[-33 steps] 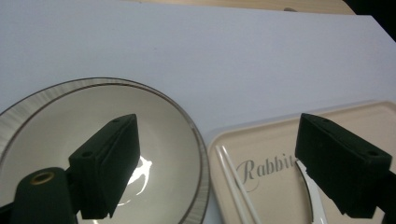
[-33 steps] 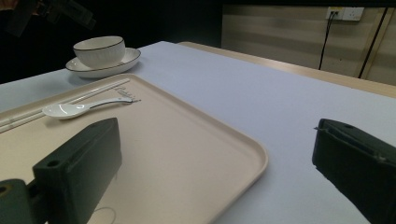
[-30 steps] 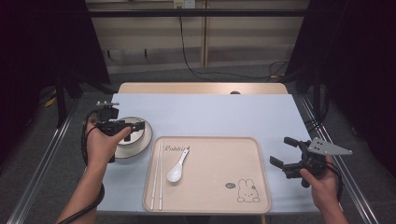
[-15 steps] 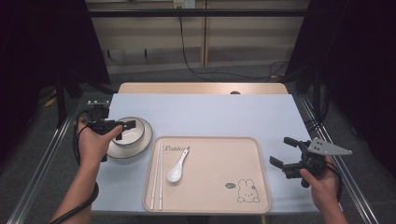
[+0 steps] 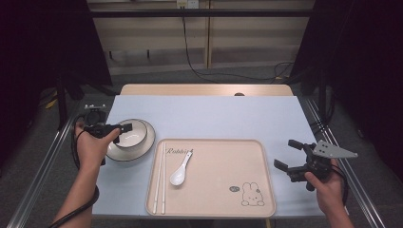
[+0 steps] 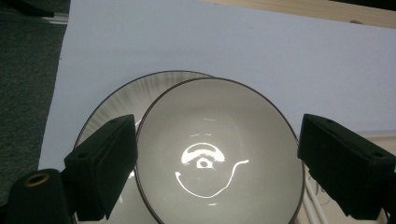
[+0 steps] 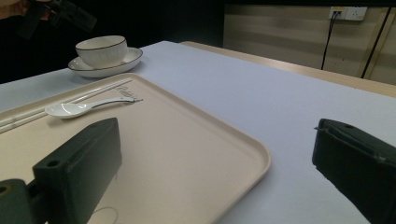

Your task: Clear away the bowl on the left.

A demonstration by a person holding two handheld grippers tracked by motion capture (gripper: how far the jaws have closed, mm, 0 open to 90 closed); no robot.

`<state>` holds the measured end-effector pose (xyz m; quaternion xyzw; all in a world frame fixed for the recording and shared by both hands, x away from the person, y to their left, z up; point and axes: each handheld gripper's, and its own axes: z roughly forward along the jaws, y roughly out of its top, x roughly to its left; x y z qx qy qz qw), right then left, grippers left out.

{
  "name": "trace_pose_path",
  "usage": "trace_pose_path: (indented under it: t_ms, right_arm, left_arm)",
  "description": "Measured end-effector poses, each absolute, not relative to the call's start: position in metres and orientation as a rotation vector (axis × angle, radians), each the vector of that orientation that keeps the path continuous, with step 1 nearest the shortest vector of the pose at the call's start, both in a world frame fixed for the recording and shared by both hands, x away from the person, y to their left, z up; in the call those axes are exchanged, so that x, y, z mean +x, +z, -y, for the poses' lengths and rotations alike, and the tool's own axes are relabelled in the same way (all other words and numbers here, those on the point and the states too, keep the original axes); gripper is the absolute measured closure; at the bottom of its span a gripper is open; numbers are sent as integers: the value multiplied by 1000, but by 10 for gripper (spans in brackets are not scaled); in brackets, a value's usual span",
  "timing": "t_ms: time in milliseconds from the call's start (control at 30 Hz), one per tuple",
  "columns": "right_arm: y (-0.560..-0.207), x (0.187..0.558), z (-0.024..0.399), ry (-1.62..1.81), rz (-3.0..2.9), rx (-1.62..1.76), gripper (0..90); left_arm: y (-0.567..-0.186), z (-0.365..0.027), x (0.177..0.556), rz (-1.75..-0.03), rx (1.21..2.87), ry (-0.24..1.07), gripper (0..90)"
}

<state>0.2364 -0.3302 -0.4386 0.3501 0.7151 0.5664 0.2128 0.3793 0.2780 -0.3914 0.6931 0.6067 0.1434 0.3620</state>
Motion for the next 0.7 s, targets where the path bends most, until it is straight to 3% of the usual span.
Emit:
trace_pose_path:
  t_ms: [700]
  right_arm:
    - [-438,236,331,1575,-1986,963,8]
  left_arm:
    - [-415,-287,384,-1635,1756,363,163]
